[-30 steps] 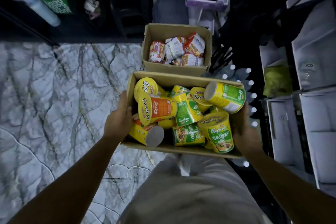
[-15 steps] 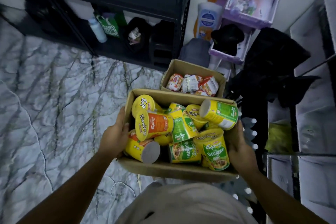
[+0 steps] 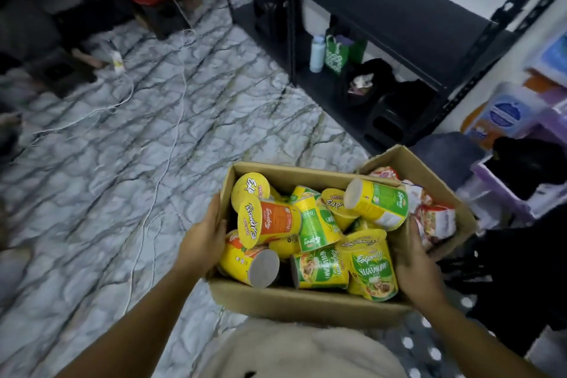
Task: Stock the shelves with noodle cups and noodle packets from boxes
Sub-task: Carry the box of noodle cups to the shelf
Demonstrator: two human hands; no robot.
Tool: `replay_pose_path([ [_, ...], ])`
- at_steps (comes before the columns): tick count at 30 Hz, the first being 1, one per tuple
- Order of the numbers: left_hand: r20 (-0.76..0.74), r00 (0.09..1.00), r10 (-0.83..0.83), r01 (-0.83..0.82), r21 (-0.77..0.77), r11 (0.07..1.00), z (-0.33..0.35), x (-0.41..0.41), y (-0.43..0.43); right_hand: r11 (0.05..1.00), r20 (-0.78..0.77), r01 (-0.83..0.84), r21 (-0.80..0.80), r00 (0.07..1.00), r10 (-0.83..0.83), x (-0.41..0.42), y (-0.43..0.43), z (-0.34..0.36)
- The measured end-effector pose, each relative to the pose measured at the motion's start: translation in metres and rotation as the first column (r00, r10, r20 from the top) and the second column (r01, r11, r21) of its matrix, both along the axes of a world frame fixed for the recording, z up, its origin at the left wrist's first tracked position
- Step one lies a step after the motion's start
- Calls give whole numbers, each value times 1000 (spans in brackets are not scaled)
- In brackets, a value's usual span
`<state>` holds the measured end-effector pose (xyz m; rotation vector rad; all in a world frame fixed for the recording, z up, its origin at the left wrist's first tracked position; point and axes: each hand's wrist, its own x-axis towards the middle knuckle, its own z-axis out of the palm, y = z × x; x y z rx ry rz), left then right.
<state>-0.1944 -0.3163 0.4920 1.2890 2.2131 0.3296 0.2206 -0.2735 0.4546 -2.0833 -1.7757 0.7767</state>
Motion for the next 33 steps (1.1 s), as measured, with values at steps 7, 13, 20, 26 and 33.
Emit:
replay_pose_path([
  [7,-20,958,286,-286,9,958,-1,-42,-71,959,-54,-283,14,958,283,-70,51,1],
  [13,3,882,470,-470,2,882,-4,-87,-117,886,6,-464,13,886,464,-149,71,13],
  [20,40,828,559,-559,-2,829,-8,-163,-150,844,9,-531,-79,846,533,-254,83,-5],
  [26,57,807,588,-588,-5,809,-8,-248,-158,819,82,-571,-54,815,573,-346,89,0],
  [33,116,791,601,-606,18,795,-5,-327,-143,800,112,-599,-39,793,599,-424,108,20],
])
